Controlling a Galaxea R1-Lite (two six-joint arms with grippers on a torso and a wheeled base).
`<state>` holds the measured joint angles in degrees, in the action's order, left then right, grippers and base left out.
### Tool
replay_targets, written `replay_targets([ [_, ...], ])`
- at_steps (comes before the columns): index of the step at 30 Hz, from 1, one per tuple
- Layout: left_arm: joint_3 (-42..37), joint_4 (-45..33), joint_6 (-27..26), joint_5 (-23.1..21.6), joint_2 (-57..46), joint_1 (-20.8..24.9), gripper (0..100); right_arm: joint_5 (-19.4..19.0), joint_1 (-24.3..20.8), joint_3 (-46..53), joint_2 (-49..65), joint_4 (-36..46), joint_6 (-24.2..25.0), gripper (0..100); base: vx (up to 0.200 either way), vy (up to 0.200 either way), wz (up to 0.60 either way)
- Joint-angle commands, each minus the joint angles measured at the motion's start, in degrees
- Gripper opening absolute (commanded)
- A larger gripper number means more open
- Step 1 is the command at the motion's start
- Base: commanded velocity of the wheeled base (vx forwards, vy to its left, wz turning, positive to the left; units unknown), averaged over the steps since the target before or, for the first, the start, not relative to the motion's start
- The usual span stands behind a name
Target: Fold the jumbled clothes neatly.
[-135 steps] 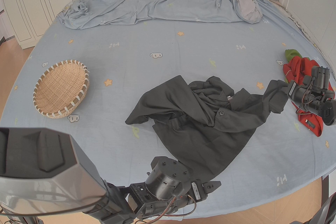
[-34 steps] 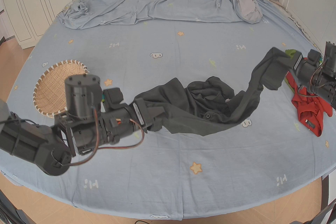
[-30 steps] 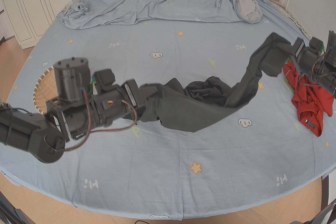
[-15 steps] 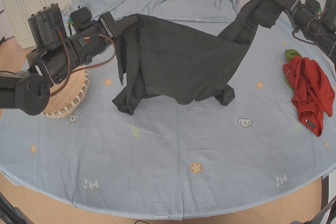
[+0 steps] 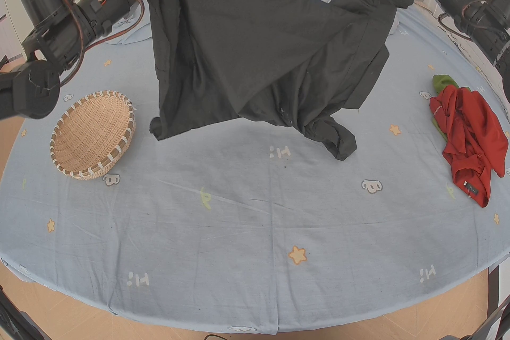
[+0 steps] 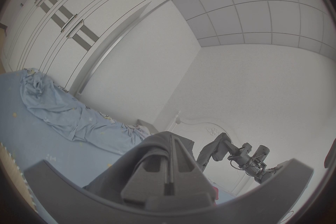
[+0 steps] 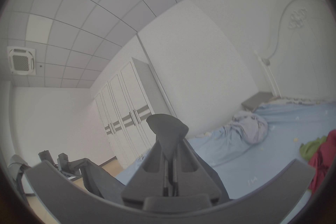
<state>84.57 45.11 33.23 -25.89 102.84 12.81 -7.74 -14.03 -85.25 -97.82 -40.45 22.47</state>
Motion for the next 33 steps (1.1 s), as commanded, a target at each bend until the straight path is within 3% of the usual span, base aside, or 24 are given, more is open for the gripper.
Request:
replay_targets([
  [1,4.82,0.07,-0.10,-0.12,1.05,-0.60,0,1.15,-1.61,-3.26,-1.41,-2.09,-2.69,0,0.000,0.000,0.00],
  [9,6.66,2.80,-1.59,0.05,0.52,0.37,0,1.15,-1.79,-6.60,-3.52,-12.55,-5.50,0,0.000,0.000,0.00],
  [17,7.89,7.10,-6.42,1.20,1.57,0.37,0,1.24,-1.70,-12.75,-5.98,-15.80,-5.68,0,0.000,0.000,0.00],
  [22,8.95,9.21,-8.45,3.39,2.19,0.55,0,1.50,-1.79,-17.85,-8.44,-16.42,-8.67,0,0.000,0.000,0.00],
  [30,13.70,9.39,-11.70,4.01,5.71,0.46,0,1.59,-1.70,-25.76,-11.52,-16.24,-9.20,0,0.000,0.000,0.00],
  [33,17.21,9.30,-11.70,6.12,8.96,0.37,0,2.56,-1.61,-28.22,-13.98,-16.50,-9.37,0,0.000,0.000,0.00],
])
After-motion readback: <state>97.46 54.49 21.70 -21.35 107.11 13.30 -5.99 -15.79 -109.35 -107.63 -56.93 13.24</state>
